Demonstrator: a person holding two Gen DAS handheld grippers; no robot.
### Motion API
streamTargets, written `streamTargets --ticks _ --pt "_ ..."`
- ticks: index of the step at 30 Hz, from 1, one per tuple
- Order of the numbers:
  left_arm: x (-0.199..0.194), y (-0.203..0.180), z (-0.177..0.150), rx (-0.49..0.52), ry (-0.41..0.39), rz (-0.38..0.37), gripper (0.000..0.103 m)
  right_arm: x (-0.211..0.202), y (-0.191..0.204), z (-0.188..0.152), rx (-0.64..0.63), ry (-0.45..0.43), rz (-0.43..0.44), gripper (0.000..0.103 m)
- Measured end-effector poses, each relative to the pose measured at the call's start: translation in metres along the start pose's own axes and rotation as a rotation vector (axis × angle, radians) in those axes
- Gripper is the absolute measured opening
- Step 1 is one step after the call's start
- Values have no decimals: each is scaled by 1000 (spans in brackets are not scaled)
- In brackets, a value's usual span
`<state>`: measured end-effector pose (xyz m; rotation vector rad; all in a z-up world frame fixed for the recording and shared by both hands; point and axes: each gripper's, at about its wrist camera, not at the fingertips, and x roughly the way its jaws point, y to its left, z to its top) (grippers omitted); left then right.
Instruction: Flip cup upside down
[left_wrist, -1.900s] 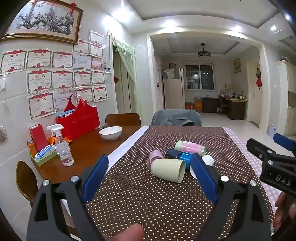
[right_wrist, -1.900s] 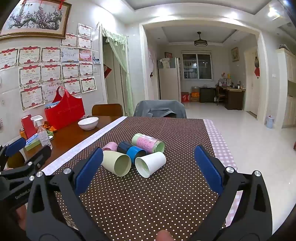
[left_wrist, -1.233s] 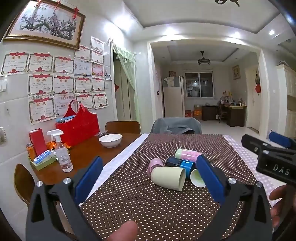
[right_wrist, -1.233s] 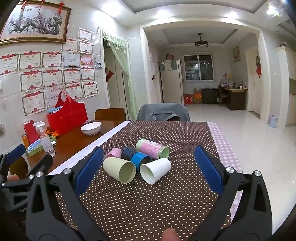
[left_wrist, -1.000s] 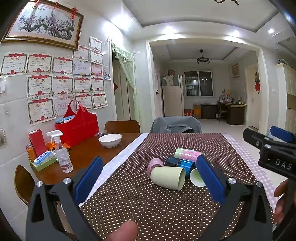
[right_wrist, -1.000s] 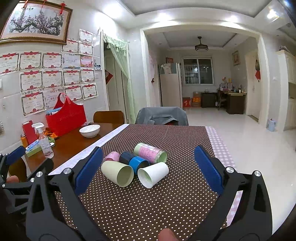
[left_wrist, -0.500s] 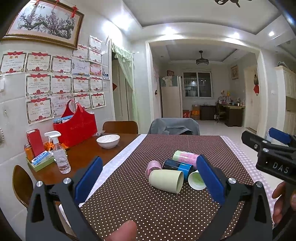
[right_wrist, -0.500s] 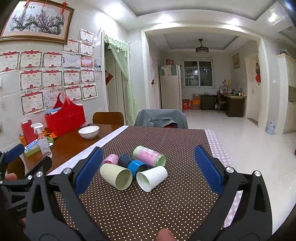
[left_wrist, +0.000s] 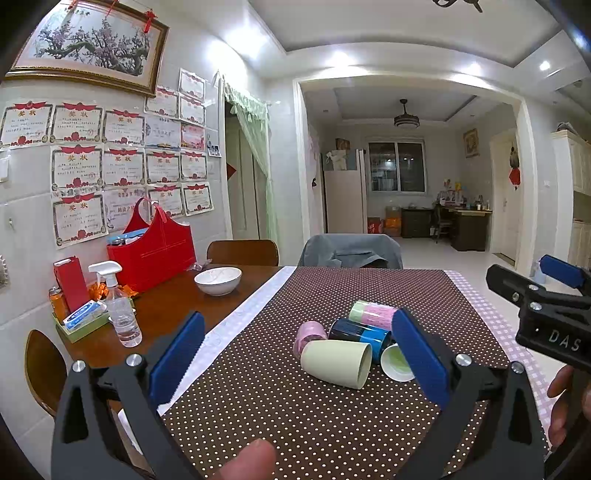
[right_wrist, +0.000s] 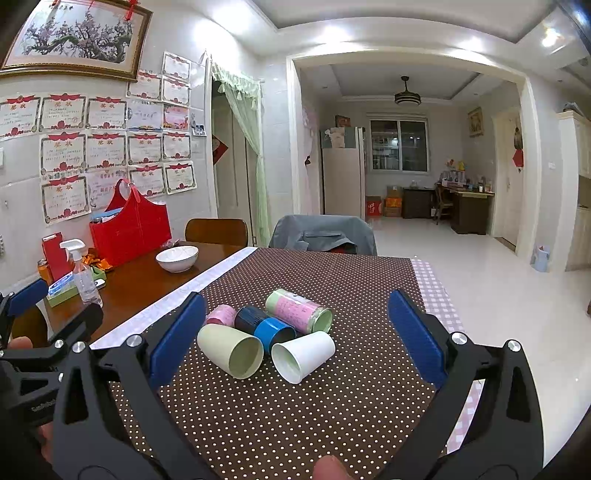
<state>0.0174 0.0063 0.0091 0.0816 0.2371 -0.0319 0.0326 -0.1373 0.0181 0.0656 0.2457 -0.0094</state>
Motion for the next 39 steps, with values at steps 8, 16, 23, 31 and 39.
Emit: streamTargets --ticks 8,16,23,31,39 --pt "6 1 2 -1 9 -1 99 8 1 2 -15 9 -3 97" --pt "22 -2 3 14 25 -6 99 19 -2 3 -24 19 -16 97" --pt "37 -6 4 24 41 -10 99 34 -2 4 -26 39 -14 97" --pt "60 -7 5 43 73 -9 99 60 -4 6 -26 73 -3 97" --pt "112 -16 6 100 157 -44 99 104 -22 1 -7 163 11 97"
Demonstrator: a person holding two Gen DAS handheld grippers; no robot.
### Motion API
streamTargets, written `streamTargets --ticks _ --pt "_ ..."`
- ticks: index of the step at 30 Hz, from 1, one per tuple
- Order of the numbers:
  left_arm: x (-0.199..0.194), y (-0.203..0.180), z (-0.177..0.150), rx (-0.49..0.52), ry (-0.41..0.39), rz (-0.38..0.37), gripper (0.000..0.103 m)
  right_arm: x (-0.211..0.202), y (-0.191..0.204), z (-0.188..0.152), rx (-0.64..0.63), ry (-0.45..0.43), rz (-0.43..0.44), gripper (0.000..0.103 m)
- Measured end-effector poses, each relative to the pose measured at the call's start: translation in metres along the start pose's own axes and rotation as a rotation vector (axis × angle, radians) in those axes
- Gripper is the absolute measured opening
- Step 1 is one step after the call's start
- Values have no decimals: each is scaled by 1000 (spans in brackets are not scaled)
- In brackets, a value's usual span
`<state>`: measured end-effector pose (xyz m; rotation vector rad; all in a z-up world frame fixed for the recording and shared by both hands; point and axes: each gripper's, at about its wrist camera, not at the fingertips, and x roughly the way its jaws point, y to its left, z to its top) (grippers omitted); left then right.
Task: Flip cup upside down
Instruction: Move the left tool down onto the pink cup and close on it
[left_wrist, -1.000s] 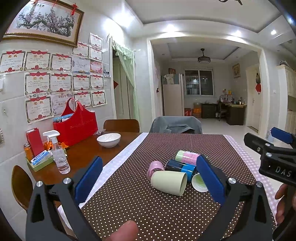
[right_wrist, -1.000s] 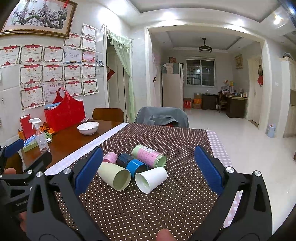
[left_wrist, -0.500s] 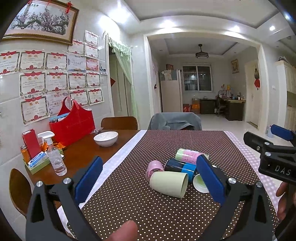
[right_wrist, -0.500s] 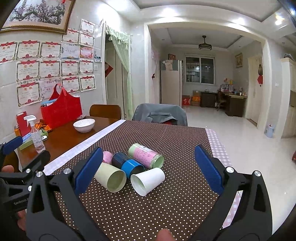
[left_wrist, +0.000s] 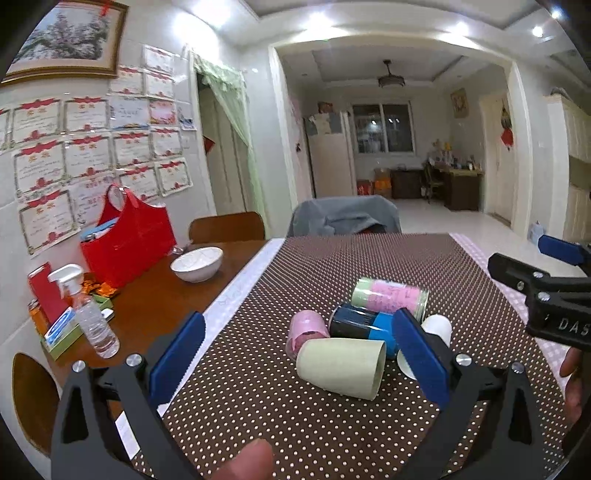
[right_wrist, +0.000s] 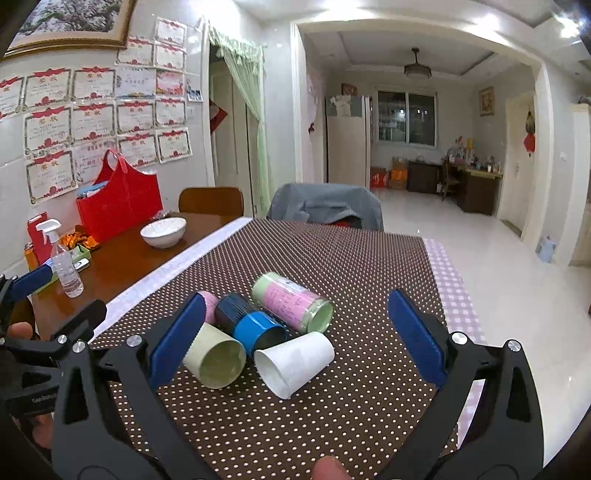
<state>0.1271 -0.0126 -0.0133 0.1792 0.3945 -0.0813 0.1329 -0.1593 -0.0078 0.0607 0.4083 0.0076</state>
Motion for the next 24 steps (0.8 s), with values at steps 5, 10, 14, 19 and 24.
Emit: streamTargets --ticks 5,10,14,19,24 --pt "46 -2 6 46 92 -57 99 33 -20 -2 19 86 0 97" --pt "94 -1 2 80 195 -95 99 63 -29 -4 25 152 15 97" --pt "124 3 -3 102 282 -125 99 86 -38 -11 35 210 23 97" --pt "147 10 -14 165 359 -169 99 106 -46 -24 58 267 24 97" --pt "171 27 -16 191 423 -173 99 125 -44 -31 58 311 25 97"
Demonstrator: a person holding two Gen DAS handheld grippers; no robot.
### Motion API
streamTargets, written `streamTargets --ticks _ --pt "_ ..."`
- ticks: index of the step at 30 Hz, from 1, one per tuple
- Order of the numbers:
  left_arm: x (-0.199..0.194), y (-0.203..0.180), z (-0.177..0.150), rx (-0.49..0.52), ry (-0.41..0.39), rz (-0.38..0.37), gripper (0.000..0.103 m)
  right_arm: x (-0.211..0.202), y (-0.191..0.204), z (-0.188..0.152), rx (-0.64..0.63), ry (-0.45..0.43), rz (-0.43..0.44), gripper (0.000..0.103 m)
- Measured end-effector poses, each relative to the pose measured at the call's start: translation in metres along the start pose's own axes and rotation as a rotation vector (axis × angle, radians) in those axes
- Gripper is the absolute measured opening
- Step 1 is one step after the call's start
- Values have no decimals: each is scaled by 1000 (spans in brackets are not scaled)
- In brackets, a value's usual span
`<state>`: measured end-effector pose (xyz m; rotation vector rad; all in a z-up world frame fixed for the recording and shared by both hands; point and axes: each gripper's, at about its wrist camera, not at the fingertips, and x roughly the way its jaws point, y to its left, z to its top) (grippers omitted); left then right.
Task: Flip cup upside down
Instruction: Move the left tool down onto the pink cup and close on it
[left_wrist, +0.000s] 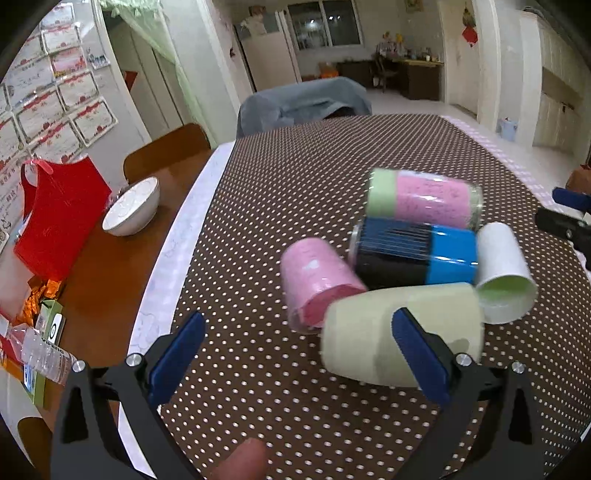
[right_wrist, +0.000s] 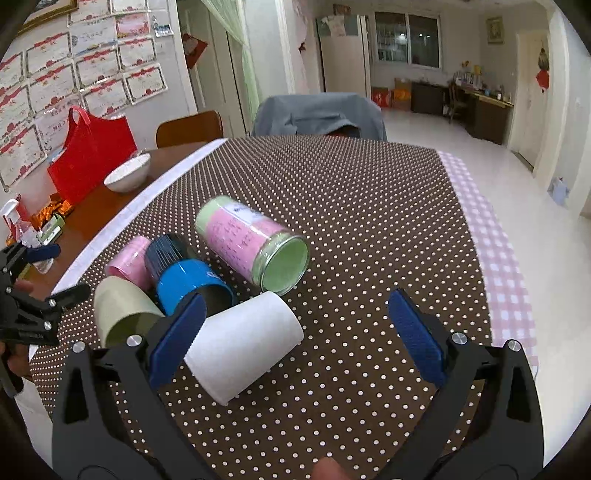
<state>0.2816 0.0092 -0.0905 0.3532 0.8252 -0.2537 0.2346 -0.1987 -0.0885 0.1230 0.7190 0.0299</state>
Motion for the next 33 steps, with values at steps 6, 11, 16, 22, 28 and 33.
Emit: streamTargets --ticks 6,11,16,22,28,33 --pt "35 14 22 -73 74 -68 99 12 4 6 -7 19 -1 97" --pt "77 31 34 -225 241 -169 99 22 -1 9 6 37 -15 97" --pt "100 39 37 -305 314 -219 99 31 -11 9 27 49 -19 97" --pt "122 43 37 -352 372 -255 99 40 -22 9 55 59 -17 97" --pt "139 48 41 -364 407 -271 90 45 -27 7 66 70 -20 97" --pt "140 49 52 -336 413 -259 90 46 -28 7 71 69 -23 97"
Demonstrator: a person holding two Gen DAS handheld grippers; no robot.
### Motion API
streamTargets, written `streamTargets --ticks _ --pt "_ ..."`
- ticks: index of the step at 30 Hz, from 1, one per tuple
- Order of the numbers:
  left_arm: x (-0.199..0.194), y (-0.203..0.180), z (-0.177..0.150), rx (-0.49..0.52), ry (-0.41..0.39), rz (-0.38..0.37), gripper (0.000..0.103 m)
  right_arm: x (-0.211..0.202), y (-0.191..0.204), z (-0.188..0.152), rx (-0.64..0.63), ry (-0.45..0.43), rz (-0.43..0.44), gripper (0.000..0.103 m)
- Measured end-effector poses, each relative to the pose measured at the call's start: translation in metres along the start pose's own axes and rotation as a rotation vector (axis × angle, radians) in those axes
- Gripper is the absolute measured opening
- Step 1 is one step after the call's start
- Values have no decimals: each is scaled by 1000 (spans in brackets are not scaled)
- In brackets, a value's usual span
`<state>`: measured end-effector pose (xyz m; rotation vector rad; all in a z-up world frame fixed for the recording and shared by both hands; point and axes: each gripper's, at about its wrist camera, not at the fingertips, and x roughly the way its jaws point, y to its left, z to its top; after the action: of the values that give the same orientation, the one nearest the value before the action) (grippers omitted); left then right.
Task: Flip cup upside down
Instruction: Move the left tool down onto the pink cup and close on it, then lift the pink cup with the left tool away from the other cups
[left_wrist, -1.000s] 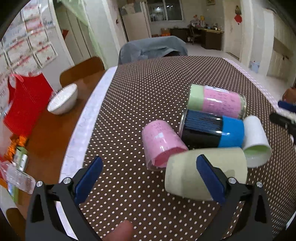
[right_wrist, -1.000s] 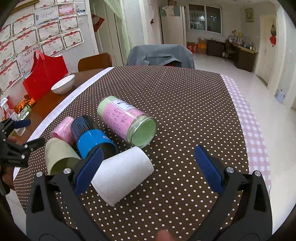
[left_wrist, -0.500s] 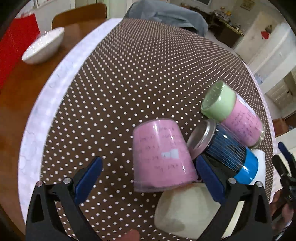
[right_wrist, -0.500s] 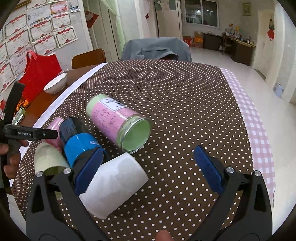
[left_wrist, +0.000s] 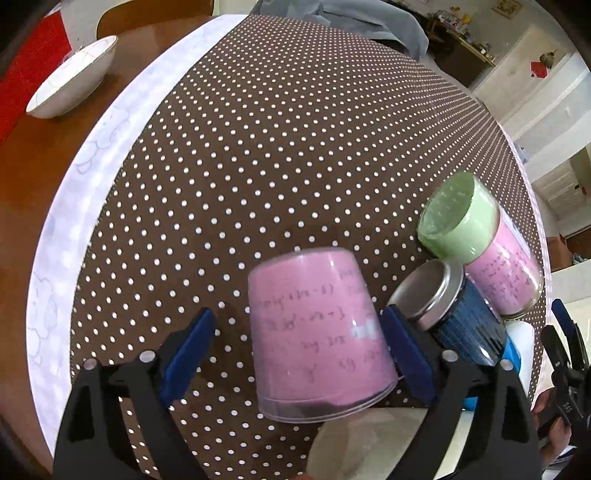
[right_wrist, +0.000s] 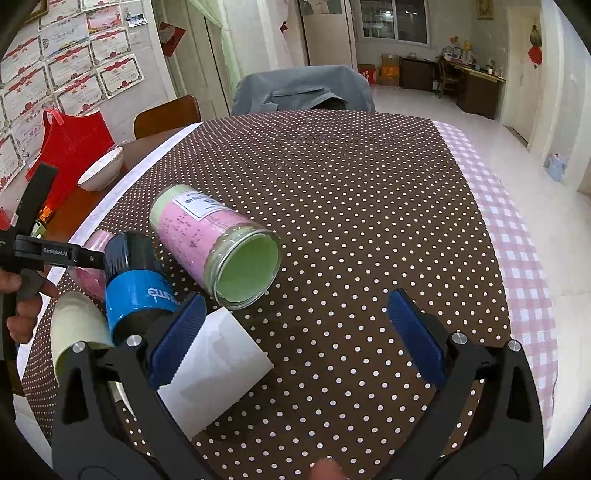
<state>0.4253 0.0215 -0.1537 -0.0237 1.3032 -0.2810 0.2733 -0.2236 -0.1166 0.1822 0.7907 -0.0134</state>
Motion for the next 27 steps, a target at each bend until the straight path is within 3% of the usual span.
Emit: streamTargets --ticks 8,12,17,27 --pt "13 1 19 -19 50 -15 88 1 -1 0 5 3 4 97" --pt "10 21 29 -5 45 -25 71 1 -2 -1 10 1 8 97" --pt "2 35 40 -10 -18 -12 64 -1 -5 -2 21 -2 11 97" --pt "-34 32 17 23 -193 -21 63 -25 0 -7 7 -53 19 97"
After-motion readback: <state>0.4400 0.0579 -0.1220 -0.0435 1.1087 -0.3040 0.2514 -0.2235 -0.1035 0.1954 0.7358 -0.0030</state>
